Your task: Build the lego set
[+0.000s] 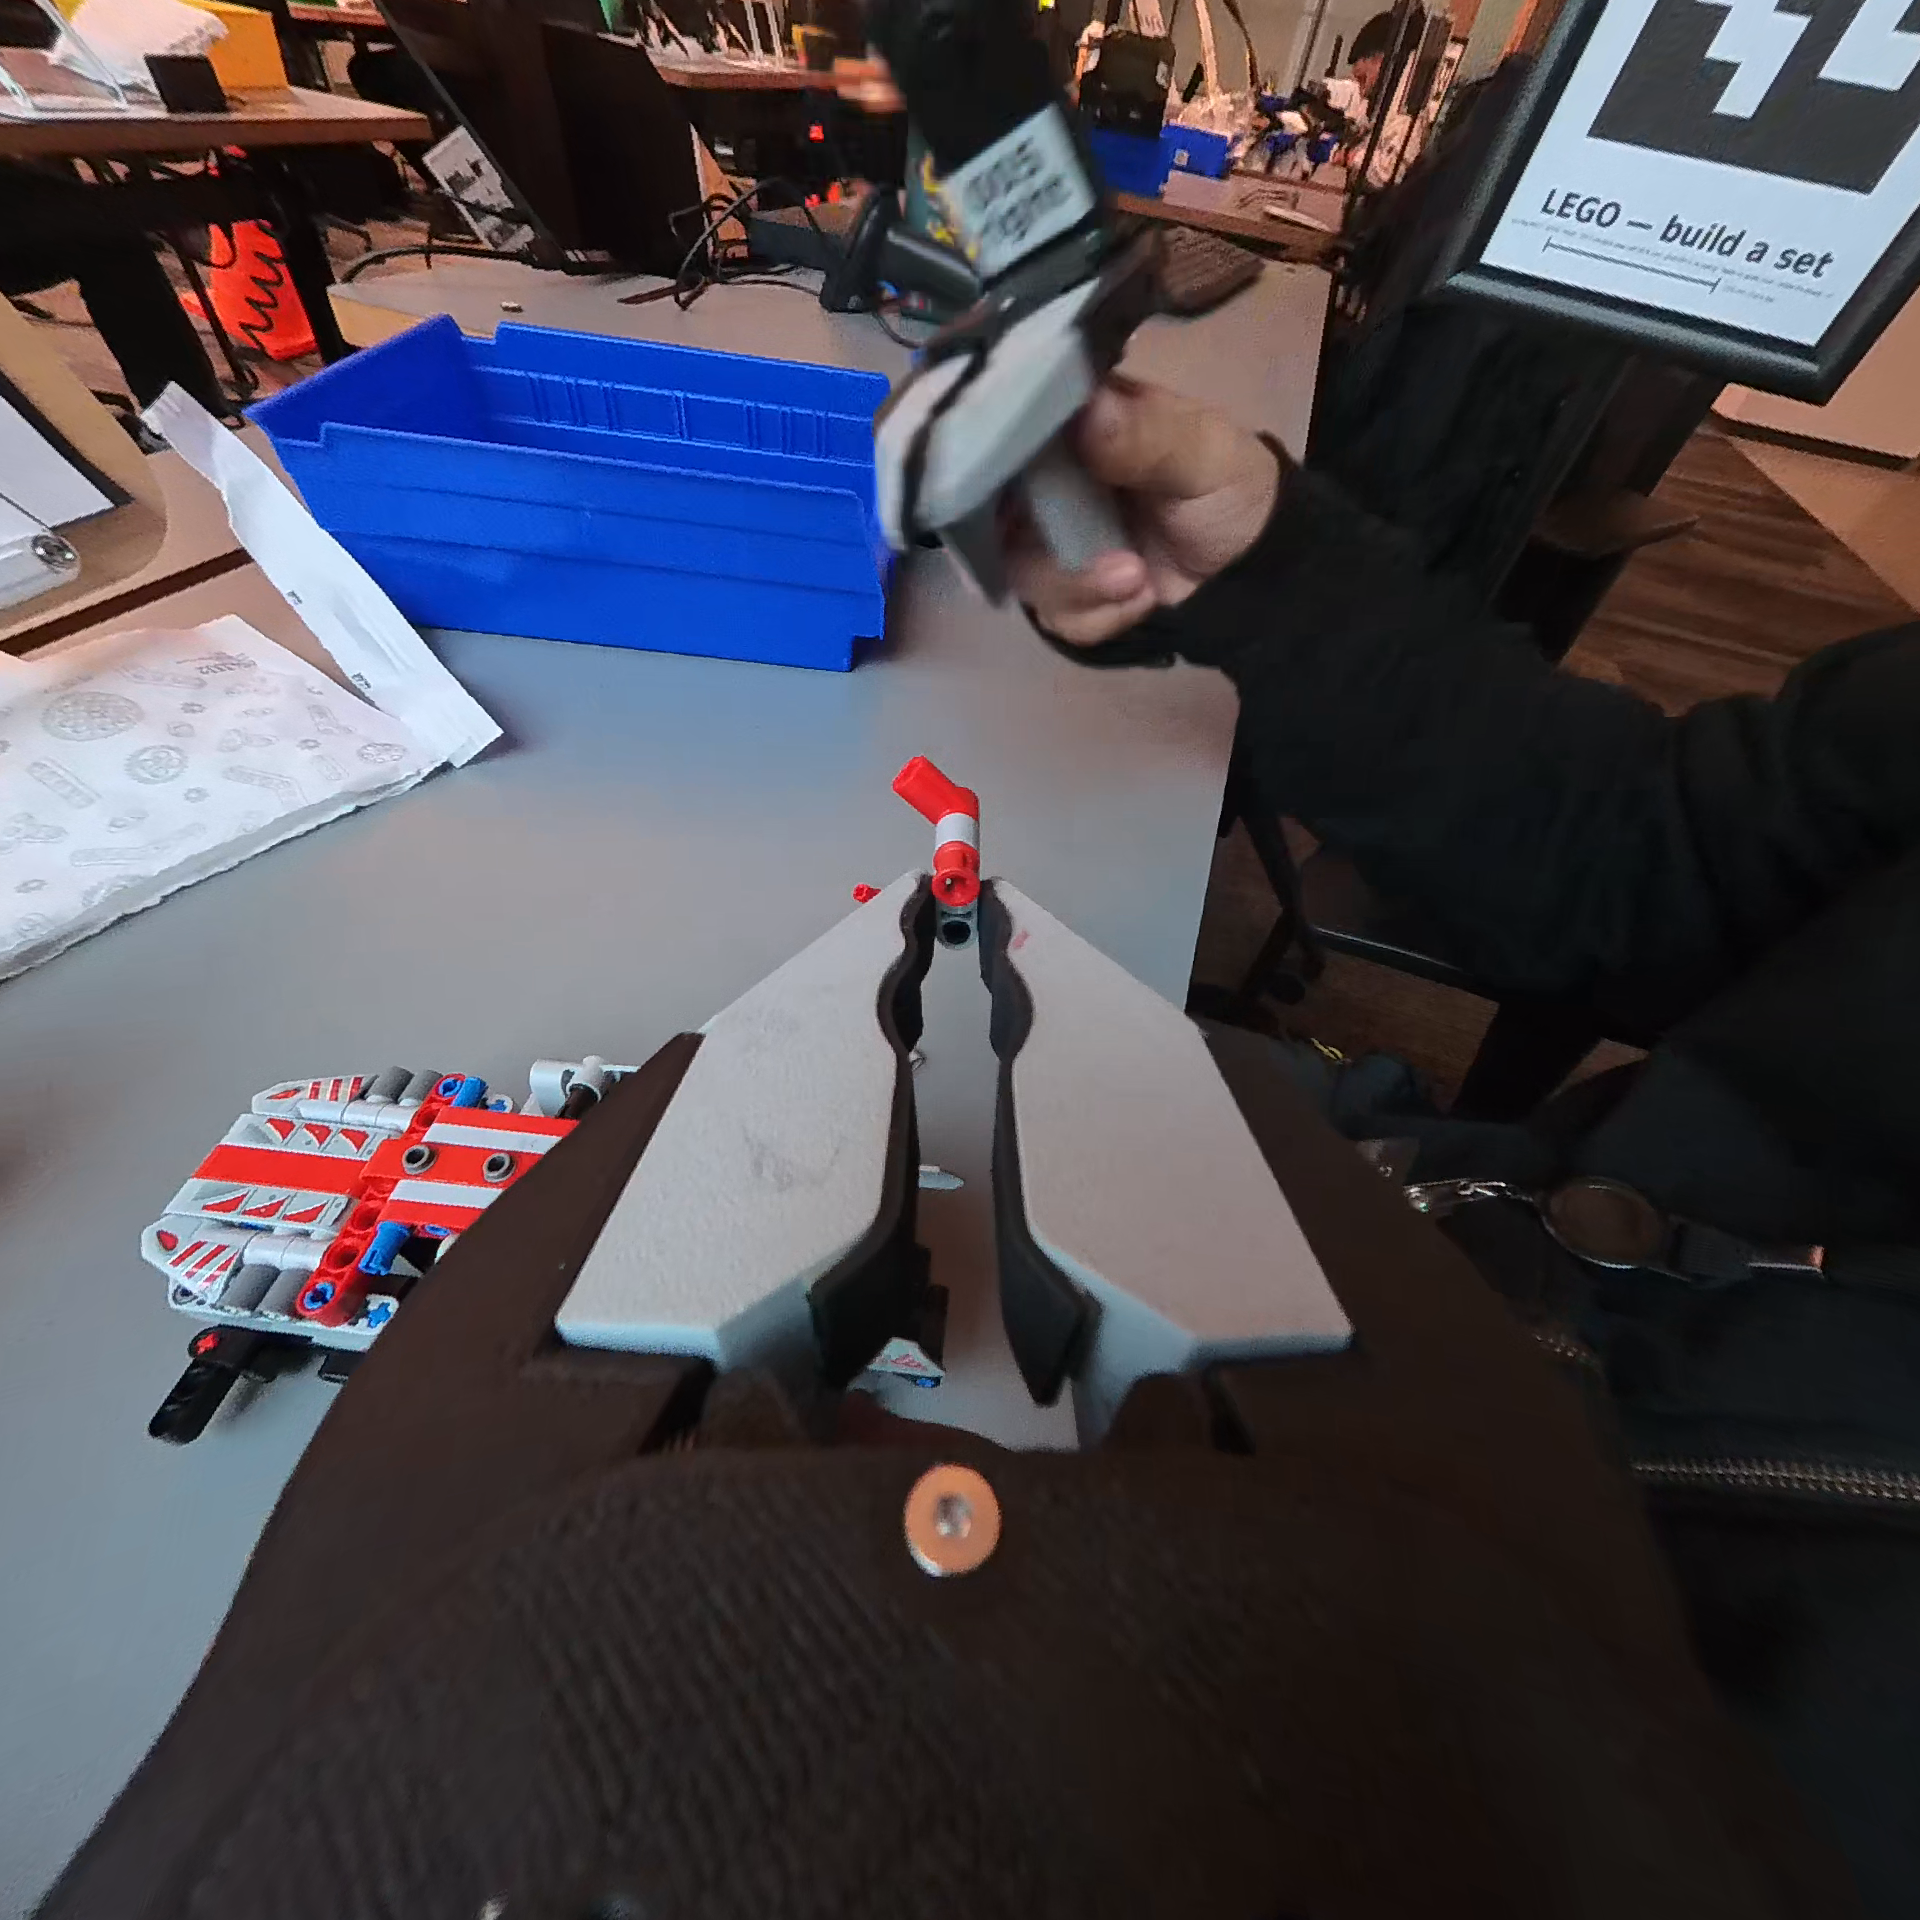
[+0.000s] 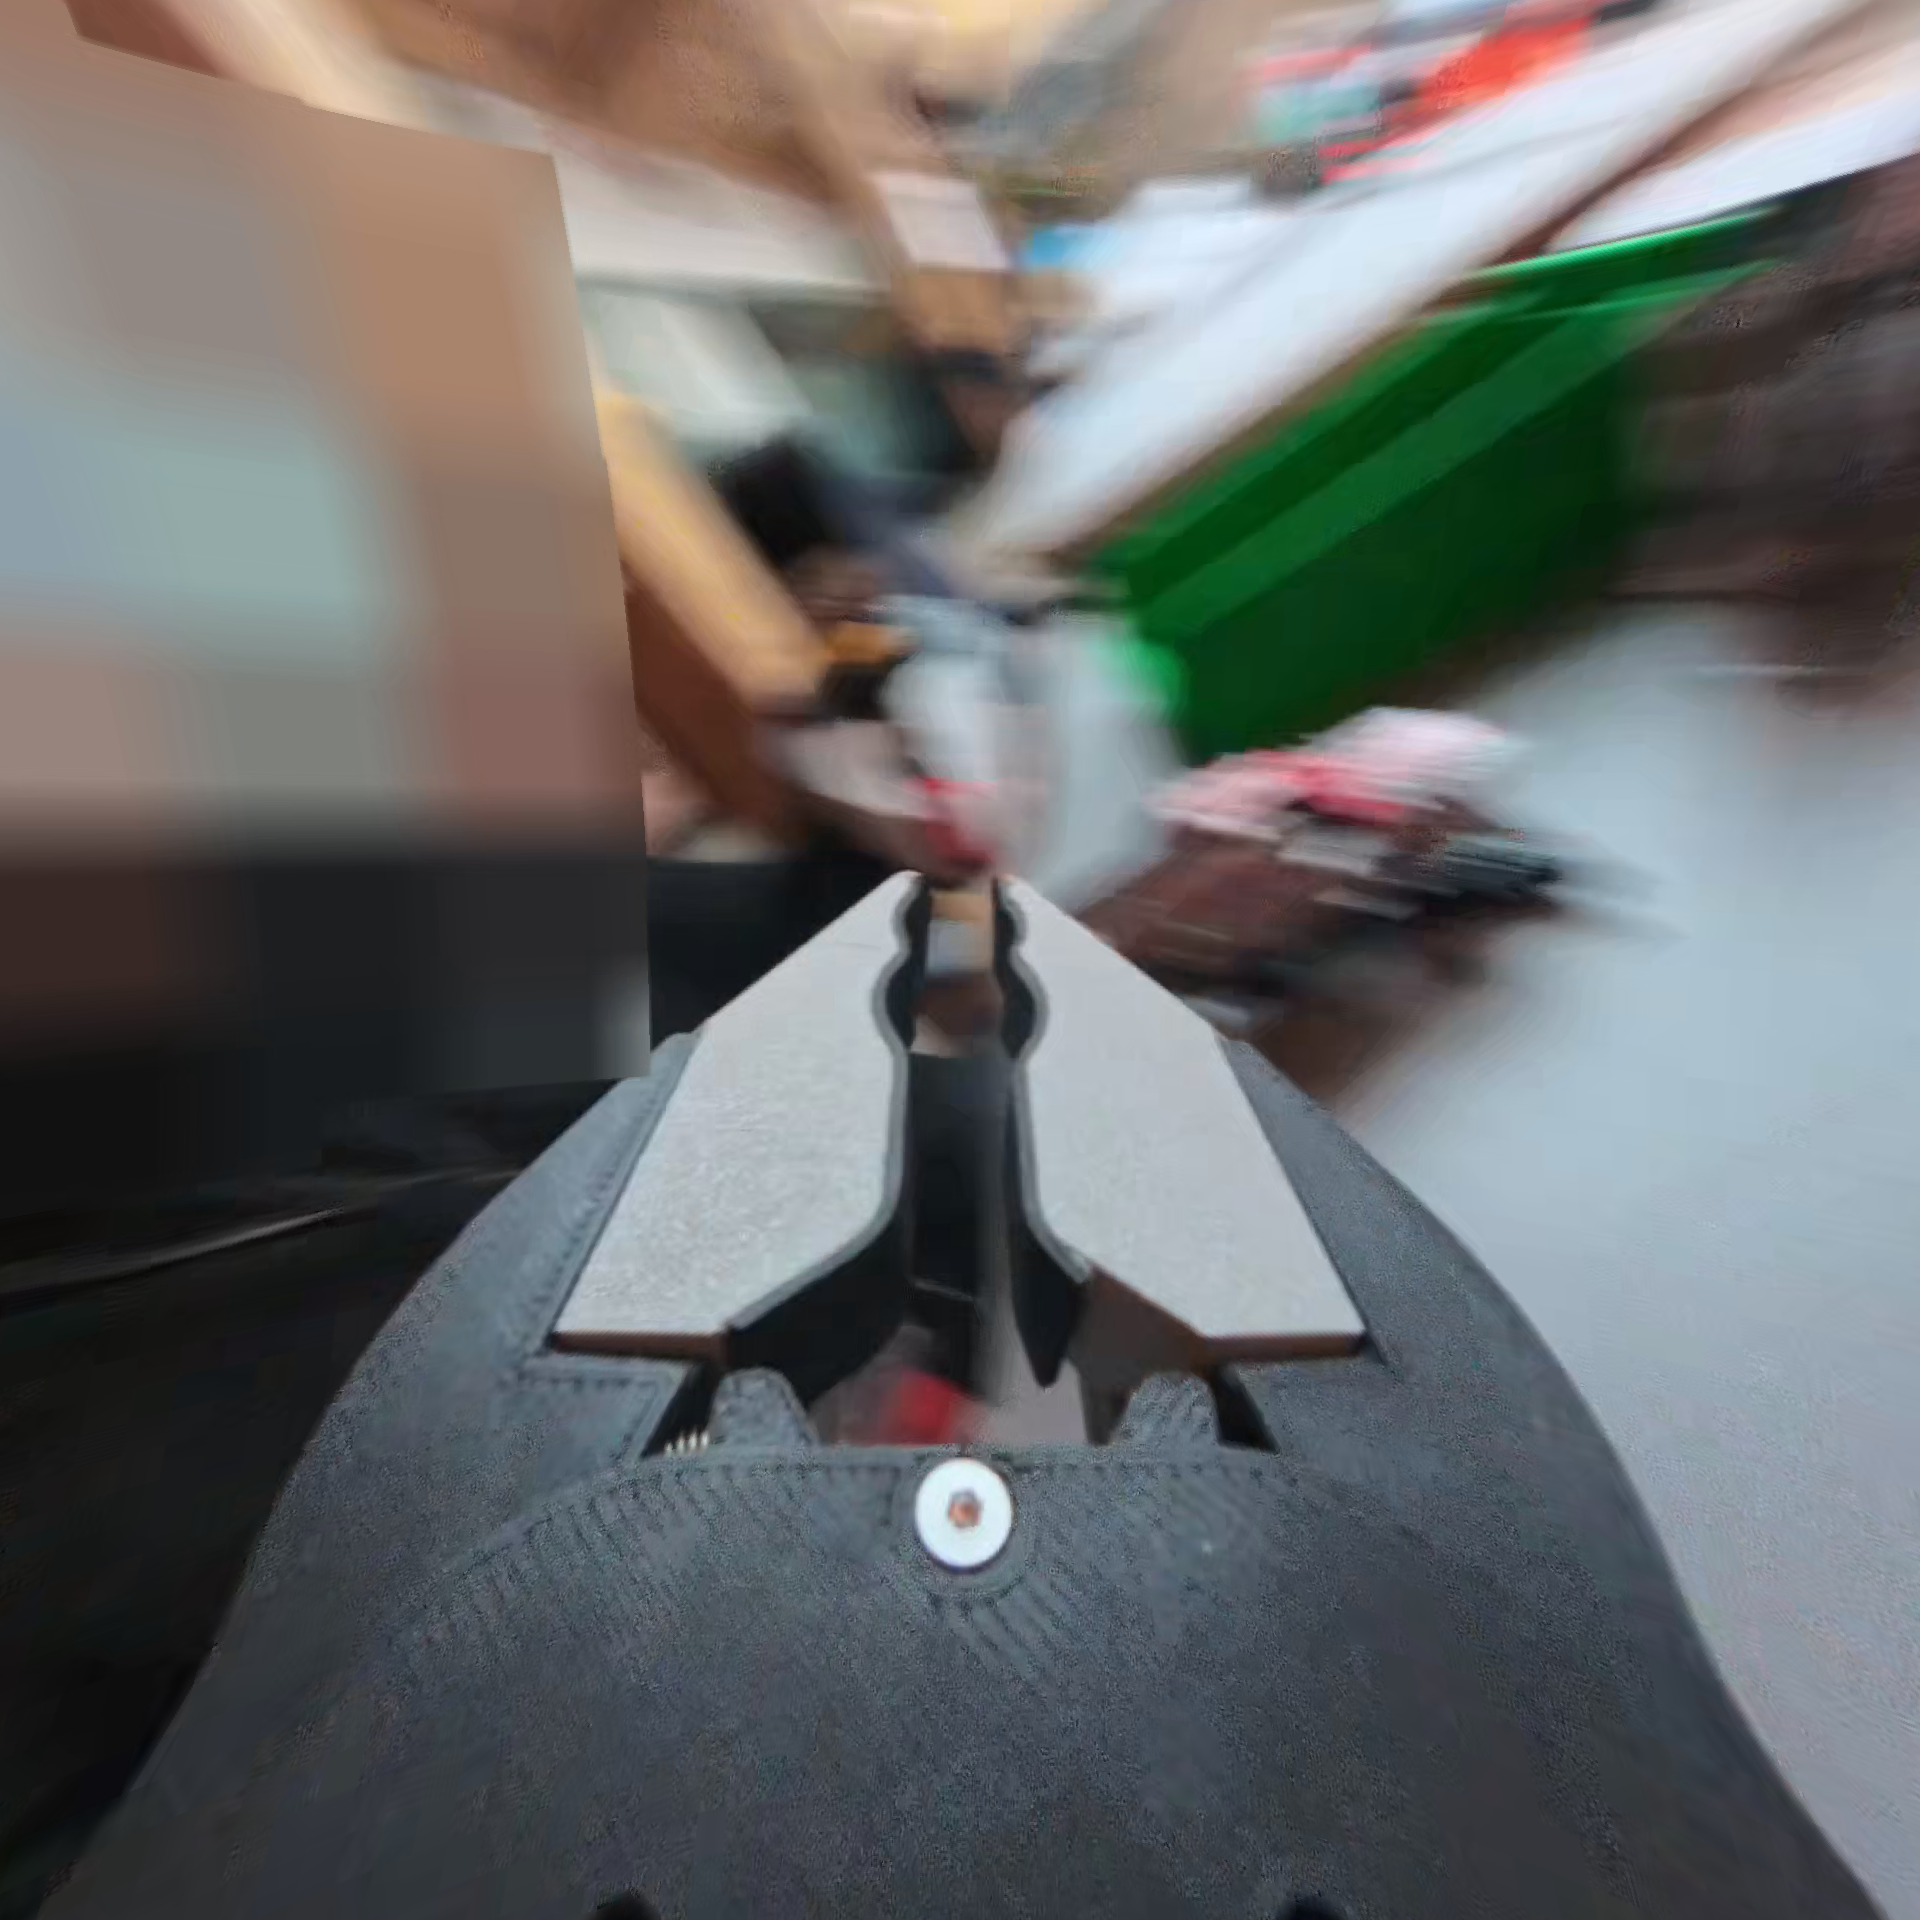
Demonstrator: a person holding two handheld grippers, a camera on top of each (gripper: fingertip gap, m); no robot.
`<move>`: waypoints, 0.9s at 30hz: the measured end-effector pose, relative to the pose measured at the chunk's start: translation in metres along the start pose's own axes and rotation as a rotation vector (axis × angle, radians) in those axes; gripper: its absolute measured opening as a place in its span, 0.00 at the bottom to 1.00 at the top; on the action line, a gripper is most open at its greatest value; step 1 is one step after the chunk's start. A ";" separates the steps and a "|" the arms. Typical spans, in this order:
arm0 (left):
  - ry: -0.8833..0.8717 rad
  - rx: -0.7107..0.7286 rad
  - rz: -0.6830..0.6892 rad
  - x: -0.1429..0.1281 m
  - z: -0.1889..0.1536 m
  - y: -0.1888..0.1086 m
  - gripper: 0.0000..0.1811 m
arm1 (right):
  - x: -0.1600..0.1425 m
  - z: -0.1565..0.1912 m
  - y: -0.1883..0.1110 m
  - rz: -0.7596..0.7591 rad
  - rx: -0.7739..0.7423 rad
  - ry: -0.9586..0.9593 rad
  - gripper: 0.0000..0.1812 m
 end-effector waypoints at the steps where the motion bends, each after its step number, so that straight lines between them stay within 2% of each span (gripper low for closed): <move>1: 0.003 0.004 0.003 0.000 0.000 0.000 0.03 | 0.004 -0.020 -0.022 0.014 -0.263 -0.107 0.00; 2: 0.007 0.007 0.005 0.000 0.000 0.000 0.03 | 0.010 -0.032 -0.047 0.024 -0.477 -0.190 0.00; 4: 0.011 0.009 0.008 -0.001 0.000 0.000 0.03 | 0.021 -0.039 -0.089 0.023 -0.751 -0.305 0.00; 6: 0.011 0.012 0.008 0.000 0.001 0.000 0.03 | 0.028 -0.038 -0.120 0.030 -0.939 -0.384 0.00; 7: 0.011 0.013 0.007 0.000 0.001 0.000 0.03 | 0.029 -0.040 -0.134 0.048 -1.044 -0.412 0.07; 8: 0.010 0.013 0.007 0.000 0.001 0.000 0.03 | 0.027 -0.044 -0.144 0.086 -1.122 -0.434 0.19; 10: 0.010 0.017 0.008 0.000 0.002 -0.001 0.03 | 0.019 -0.055 -0.156 0.163 -1.215 -0.450 0.18; 12: 0.010 0.017 0.006 0.000 0.001 -0.001 0.03 | 0.008 -0.070 -0.158 0.208 -1.231 -0.427 0.17; 14: 0.010 0.016 0.006 0.000 0.001 -0.001 0.03 | -0.006 -0.088 -0.157 0.252 -1.228 -0.348 0.19; 15: 0.008 0.020 0.008 0.000 0.001 -0.001 0.03 | -0.013 -0.097 -0.155 0.275 -1.215 -0.306 0.18; 17: -0.010 0.026 0.013 -0.003 0.004 0.000 0.03 | -0.022 -0.107 -0.146 0.278 -1.148 -0.248 0.07; 18: -0.024 0.027 0.012 -0.004 0.006 0.001 0.03 | -0.023 -0.109 -0.140 0.257 -1.123 -0.243 0.10; 20: -0.052 0.028 0.019 -0.009 0.009 0.003 0.03 | -0.022 -0.108 -0.129 0.254 -1.075 -0.255 0.10; 22: -0.059 0.044 0.034 -0.014 0.013 0.005 0.03 | -0.021 -0.107 -0.125 0.281 -1.094 -0.271 0.08; 24: -0.051 0.069 0.056 -0.019 0.017 0.005 0.03 | -0.016 -0.100 -0.123 0.275 -1.109 -0.300 0.11; 27: -0.059 0.068 0.058 -0.021 0.019 0.005 0.03 | 0.005 -0.075 -0.115 0.167 -1.074 -0.361 0.11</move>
Point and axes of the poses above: each gripper's, where its closed fingertips meet, y out along the fingers, x out of its top, z = x × y across the jaws, the point moved 5 cm from there along -y, back along the fingers, and after that the axes turned 6 degrees about -z, right-handed, at the moved point
